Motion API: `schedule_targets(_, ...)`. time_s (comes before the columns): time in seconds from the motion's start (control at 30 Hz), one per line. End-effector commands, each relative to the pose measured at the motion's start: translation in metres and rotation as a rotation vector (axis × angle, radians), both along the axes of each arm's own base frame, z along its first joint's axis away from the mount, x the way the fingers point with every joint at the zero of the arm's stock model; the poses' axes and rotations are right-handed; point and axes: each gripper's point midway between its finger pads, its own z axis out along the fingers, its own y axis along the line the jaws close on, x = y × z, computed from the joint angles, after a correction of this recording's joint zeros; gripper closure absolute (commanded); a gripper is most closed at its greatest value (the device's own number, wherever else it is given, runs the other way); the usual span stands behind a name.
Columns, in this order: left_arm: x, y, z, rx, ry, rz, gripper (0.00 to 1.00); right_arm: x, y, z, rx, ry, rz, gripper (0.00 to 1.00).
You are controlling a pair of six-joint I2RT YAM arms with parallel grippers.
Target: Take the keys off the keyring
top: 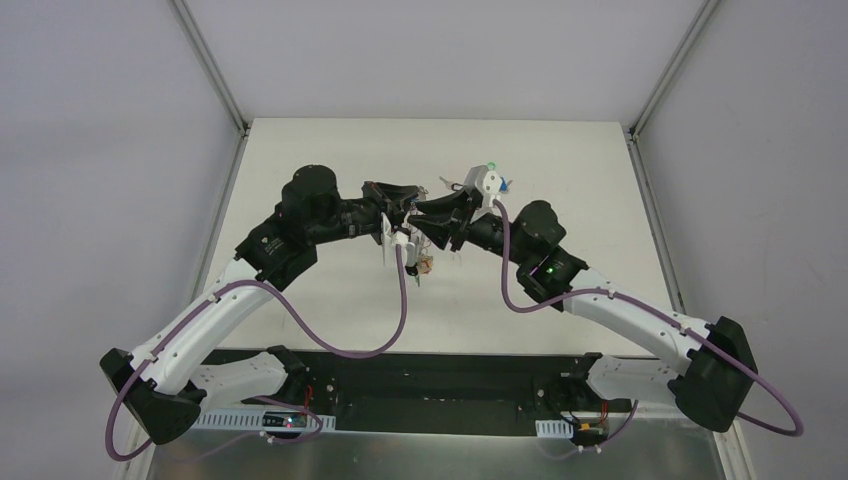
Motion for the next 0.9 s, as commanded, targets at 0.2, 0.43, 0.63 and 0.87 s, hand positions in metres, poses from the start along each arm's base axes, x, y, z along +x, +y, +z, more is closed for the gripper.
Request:
schedule_targets(0.2, -0.006, -0.002, 0.024, -0.053, -0.055, -0.013, 1.0, 0.002, -0.002, 0.052, 0.11, -0.113, -0.026, 0.84)
schedule_targets(0.43, -0.003, 0.0, 0.021, -0.046, -0.054, 0.001, 1.0, 0.003, -0.015, 0.044, 0.109, -0.082, -0.077, 1.0)
schedule_targets(0.63, -0.005, 0.001, 0.012, -0.044, -0.028, 0.004, 1.0, 0.012, -0.034, 0.057, 0.278, 0.01, -0.176, 1.0)
schedule_targets(0.87, -0.01, 0.006, -0.01, -0.04, 0.03, 0.021, 1.0, 0.017, -0.058, 0.075, 0.523, 0.063, -0.243, 1.0)
